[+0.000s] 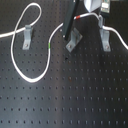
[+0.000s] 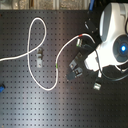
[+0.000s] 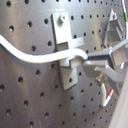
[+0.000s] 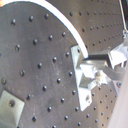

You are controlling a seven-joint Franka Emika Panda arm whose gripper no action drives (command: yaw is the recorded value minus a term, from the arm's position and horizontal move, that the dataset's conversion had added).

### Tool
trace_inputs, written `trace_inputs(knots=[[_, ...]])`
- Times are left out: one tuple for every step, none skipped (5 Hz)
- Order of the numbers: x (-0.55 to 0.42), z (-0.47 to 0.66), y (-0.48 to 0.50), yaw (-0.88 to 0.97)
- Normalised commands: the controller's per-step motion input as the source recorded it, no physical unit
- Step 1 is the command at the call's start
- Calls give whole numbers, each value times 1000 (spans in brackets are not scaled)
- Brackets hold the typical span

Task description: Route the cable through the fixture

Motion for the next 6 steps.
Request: trace_inputs(knots=[[-88, -404, -12, -26], [-73, -415, -24, 0], [-102, -85, -57, -191], [-101, -12, -61, -554], [-17, -81, 23, -603], [-35, -135, 39, -646]])
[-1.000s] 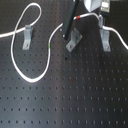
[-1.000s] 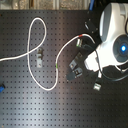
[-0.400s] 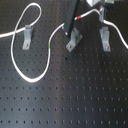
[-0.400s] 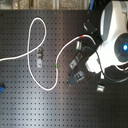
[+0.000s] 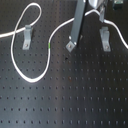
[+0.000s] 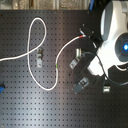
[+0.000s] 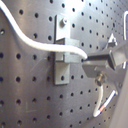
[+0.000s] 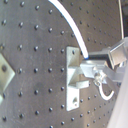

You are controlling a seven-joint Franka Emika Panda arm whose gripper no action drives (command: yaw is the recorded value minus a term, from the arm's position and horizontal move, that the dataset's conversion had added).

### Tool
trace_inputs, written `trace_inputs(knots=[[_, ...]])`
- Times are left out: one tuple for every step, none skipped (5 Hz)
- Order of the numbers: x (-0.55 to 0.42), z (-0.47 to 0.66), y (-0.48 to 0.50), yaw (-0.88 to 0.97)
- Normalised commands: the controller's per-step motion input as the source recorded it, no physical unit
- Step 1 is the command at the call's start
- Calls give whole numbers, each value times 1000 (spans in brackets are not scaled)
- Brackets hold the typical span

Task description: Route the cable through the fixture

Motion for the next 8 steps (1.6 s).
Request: trace_inputs(knots=[[-36, -79, 173, -591], [72, 5, 385, -226], [-8, 0, -13, 0], [-40, 203, -59, -77], [-56, 311, -87, -71], [-43, 187, 28, 0], [-43, 125, 103, 34], [-51, 140, 156, 214]])
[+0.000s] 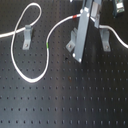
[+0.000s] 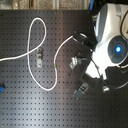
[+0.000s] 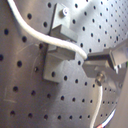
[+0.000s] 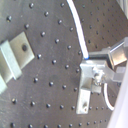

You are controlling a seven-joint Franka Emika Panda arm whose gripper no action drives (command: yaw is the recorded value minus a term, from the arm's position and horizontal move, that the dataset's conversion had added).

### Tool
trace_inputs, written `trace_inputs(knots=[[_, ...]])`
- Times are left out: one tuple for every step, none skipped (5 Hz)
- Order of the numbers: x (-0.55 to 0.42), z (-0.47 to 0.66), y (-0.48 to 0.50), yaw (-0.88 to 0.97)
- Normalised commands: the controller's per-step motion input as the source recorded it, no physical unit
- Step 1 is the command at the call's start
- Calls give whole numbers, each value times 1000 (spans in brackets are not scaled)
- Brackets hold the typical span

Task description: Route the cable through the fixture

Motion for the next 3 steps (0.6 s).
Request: trace_inputs(knots=[[28, 340, 222, 237], [121, 748, 159, 69], [49, 340, 50, 0]])
